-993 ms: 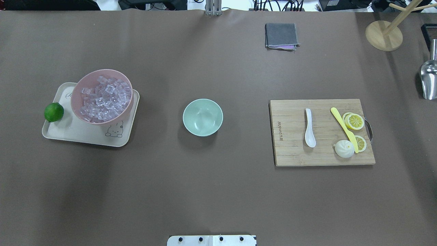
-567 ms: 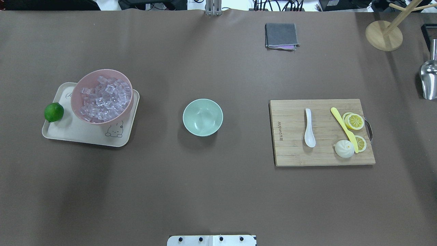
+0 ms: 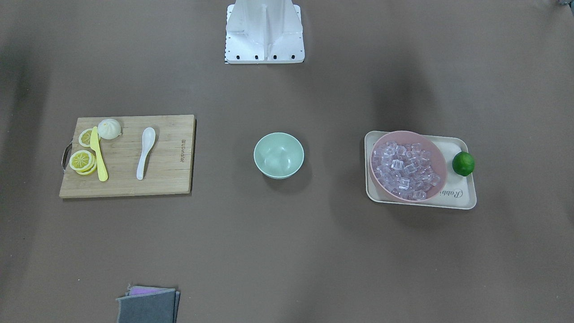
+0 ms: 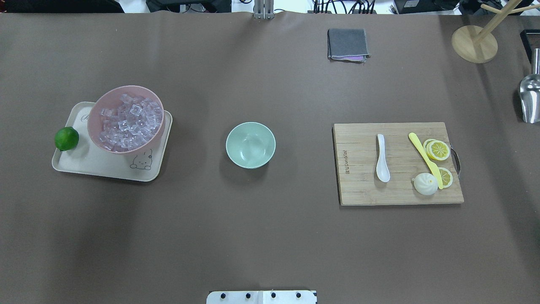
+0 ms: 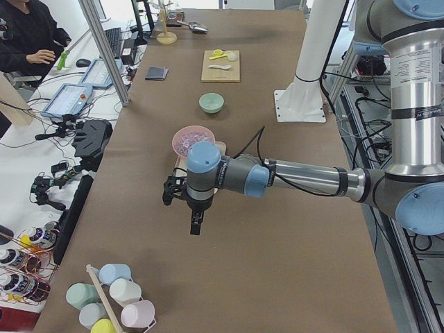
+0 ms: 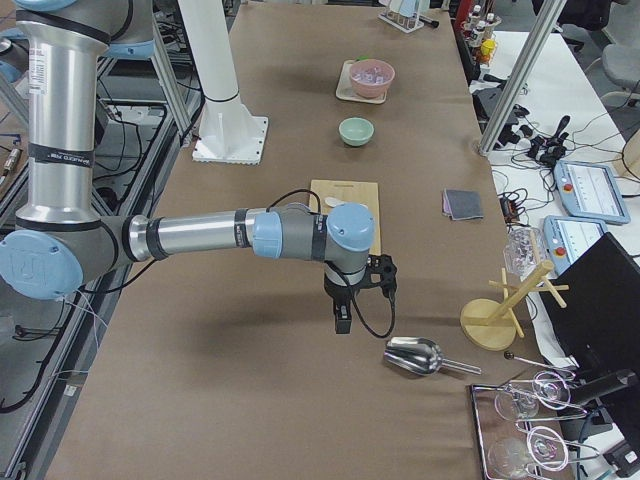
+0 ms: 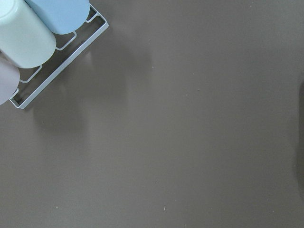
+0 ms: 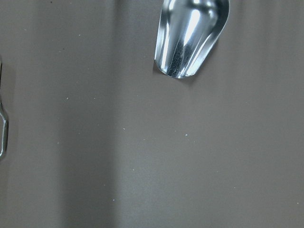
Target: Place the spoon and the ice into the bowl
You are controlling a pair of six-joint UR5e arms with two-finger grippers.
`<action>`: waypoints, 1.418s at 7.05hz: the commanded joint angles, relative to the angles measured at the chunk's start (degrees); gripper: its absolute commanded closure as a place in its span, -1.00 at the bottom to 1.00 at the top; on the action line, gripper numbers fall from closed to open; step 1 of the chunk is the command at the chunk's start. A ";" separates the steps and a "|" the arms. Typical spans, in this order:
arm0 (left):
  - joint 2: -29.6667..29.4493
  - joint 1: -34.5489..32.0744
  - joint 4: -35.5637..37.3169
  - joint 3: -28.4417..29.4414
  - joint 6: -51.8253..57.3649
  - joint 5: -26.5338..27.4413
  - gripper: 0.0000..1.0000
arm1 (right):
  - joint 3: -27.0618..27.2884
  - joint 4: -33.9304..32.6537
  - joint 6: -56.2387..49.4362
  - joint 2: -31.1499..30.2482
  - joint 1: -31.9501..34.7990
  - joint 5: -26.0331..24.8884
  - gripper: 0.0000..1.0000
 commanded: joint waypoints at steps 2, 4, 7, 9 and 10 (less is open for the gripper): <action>-0.03 0.03 0.00 0.00 0.09 -0.13 -0.96 | -0.04 0.41 -0.45 -0.07 0.00 0.09 -1.00; -0.03 0.03 0.00 0.00 0.00 -0.13 -0.96 | -0.04 0.49 -0.10 -0.15 0.00 0.09 -1.00; -0.20 0.21 -0.26 -0.18 -0.09 -0.22 -0.96 | 0.04 0.49 -0.01 -0.15 -0.09 0.09 -1.00; -0.12 0.30 -0.52 -0.36 -0.09 -3.63 -0.96 | 0.04 0.49 0.08 -0.07 -0.18 0.79 -1.00; -0.99 0.38 -0.70 -0.96 0.00 -3.74 -0.96 | 0.04 0.49 0.25 0.02 -0.35 0.88 -1.00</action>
